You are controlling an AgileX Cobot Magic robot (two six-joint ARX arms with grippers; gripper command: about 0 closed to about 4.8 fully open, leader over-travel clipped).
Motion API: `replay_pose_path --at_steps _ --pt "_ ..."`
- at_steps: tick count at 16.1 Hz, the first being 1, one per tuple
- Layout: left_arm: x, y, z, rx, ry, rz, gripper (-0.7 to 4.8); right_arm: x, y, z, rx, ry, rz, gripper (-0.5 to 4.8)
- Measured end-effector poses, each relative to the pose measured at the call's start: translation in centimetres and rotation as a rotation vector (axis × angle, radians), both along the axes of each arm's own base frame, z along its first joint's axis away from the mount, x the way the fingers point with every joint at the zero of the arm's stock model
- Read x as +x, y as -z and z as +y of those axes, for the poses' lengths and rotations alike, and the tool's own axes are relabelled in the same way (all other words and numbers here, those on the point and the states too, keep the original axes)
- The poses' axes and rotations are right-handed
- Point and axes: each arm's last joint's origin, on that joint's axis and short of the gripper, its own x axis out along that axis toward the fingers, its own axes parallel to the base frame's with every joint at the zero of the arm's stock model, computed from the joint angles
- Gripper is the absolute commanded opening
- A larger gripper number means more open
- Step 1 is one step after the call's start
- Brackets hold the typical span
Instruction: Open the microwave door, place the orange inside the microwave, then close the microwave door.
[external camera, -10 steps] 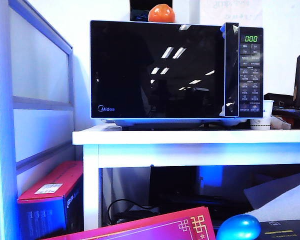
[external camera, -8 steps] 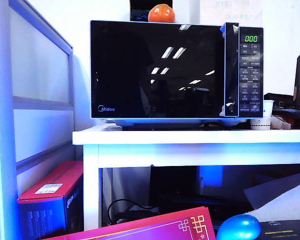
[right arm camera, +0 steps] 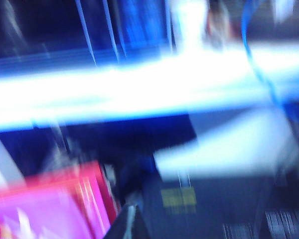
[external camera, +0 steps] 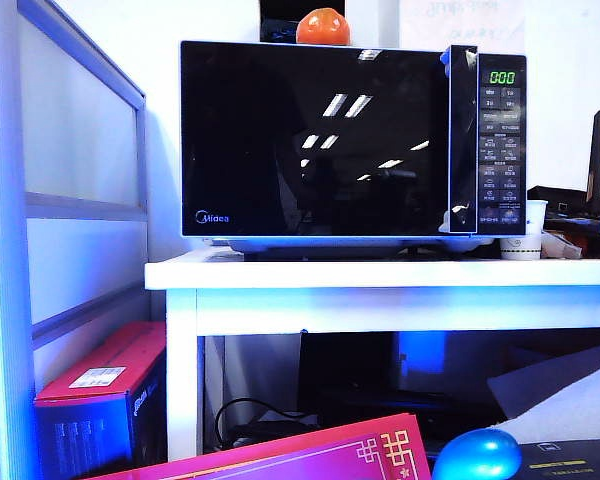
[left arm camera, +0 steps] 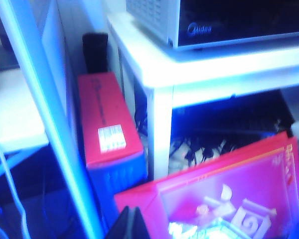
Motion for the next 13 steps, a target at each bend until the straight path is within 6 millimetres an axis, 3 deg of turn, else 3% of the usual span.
replay_pose_path --at_steps 4,5,9,11,13 --pt "-0.4 -3.8 0.3 -0.211 -0.073 -0.195 -0.05 -0.3 -2.6 -0.2 0.017 0.058 -0.154 -0.01" --pt "-1.3 -6.9 0.5 -0.251 -0.120 -0.298 -0.05 -1.0 -5.2 -0.3 0.031 0.078 -0.249 -0.01" --pt "-2.8 -14.3 1.0 -0.285 -0.196 -0.426 -0.05 -3.1 -10.8 -0.3 0.063 0.079 -0.357 -0.01" --pt "-1.6 -18.7 0.8 -0.239 -0.199 -0.374 -0.05 -3.9 -14.2 -0.3 0.067 0.079 -0.402 -0.01" --pt "0.7 -25.0 0.2 -0.202 -0.092 -0.305 -0.05 -4.1 -18.3 -0.4 0.070 0.081 -0.427 -0.01"
